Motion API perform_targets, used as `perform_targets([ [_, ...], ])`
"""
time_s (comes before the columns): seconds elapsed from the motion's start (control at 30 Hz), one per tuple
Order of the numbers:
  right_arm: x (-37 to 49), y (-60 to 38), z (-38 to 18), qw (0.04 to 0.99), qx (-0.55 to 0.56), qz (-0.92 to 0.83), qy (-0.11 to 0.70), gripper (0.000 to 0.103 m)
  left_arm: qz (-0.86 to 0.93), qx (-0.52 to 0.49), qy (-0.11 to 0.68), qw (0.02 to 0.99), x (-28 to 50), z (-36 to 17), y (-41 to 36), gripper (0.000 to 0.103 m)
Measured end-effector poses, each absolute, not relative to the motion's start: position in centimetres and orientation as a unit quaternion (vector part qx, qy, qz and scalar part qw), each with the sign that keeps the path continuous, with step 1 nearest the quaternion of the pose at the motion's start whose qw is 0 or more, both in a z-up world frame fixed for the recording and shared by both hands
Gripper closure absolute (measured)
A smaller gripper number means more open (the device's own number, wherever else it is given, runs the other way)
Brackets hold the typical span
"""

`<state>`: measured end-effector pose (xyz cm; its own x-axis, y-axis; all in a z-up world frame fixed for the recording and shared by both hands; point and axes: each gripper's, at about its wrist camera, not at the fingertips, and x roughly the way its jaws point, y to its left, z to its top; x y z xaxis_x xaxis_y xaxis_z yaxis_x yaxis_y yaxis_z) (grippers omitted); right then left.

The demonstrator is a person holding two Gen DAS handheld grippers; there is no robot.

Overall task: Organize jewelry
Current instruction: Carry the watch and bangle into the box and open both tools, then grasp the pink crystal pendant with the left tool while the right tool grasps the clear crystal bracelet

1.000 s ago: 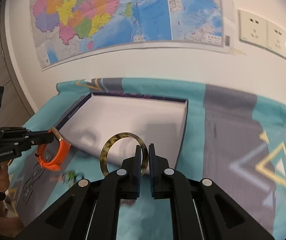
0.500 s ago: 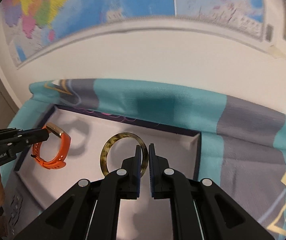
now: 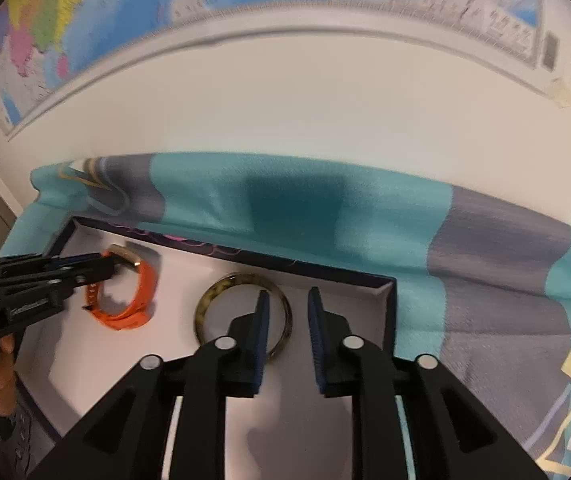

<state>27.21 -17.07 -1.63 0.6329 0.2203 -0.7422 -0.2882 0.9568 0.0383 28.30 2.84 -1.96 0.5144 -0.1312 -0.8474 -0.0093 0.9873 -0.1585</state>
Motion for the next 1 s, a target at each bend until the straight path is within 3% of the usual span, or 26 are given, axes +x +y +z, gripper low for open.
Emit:
perform_targets([
  [0.07, 25.4, -17.5, -0.7, 0.906, -0.038, 0.159, 0.39, 0.083, -0.03, -0.066, 0.476, 0.876, 27.4, -1.3, 3.1, 0.06],
  [0.13, 22.9, -17.9, 0.2, 0.908, -0.035, 0.191, 0.372, 0.073, -0.027, -0.058, 0.449, 0.891, 25.6, -0.1, 3.3, 0.054],
  [0.23, 17.8, -18.5, 1.1, 0.907, -0.049, 0.232, 0.349, 0.066, -0.029, -0.031, 0.401, 0.915, 22.2, 1.8, 3.2, 0.038],
  [0.6, 6.8, -18.9, -3.8, 0.874, -0.056, 0.283, 0.39, 0.064, -0.063, 0.016, 0.359, 0.931, 9.8, 1.8, 3.3, 0.035],
  [0.73, 5.7, -18.8, -5.1, 0.871, -0.039, 0.282, 0.399, 0.063, -0.068, 0.01, 0.371, 0.926, 7.5, 0.3, 3.6, 0.034],
  [0.8, 5.5, -18.7, -5.6, 0.877, -0.039, 0.265, 0.399, 0.055, -0.07, -0.001, 0.38, 0.922, 6.6, -0.5, 3.8, 0.032],
  [1.0, 5.1, -18.5, -6.6, 0.879, -0.01, 0.259, 0.399, 0.055, -0.07, -0.019, 0.4, 0.914, 4.2, -2.4, 4.3, 0.032],
])
